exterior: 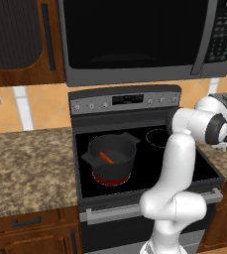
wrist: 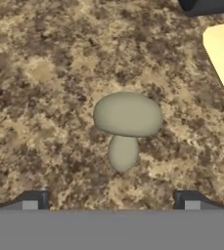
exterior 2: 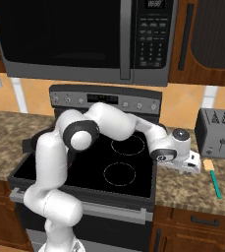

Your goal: Put the carrot and mushroom in the pot. Retrieve the spatula and lightly stir the vegetables in the pot.

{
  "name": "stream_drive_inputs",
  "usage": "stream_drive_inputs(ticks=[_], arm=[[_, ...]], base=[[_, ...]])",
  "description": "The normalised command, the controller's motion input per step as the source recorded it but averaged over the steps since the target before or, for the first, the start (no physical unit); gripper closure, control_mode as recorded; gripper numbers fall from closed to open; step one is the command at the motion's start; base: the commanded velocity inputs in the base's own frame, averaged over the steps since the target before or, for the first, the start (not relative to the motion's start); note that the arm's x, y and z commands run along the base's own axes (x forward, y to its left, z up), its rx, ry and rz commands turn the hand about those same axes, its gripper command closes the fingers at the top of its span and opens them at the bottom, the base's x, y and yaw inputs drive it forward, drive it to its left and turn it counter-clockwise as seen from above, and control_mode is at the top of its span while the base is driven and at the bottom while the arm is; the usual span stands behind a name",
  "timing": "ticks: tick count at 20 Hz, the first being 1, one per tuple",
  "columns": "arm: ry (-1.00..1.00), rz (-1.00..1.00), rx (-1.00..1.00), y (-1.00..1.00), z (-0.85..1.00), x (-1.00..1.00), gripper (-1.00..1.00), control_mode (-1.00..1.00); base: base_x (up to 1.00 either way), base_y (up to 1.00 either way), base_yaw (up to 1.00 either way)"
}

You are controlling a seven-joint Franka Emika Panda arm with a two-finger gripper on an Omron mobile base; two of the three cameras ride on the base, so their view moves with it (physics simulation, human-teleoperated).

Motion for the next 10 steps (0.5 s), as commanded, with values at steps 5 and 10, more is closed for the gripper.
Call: stream_drive_inputs(ticks=[5,10], arm=[[0.02,0.00,0.00,-0.10,-0.21,0.25,-1.00,-1.00],[0.03,0.00,0.00,-0.17,-0.18,0.30,-1.00,-1.00]], base=[[0.00,0.00,0.00],[0.00,0.00,0.00]])
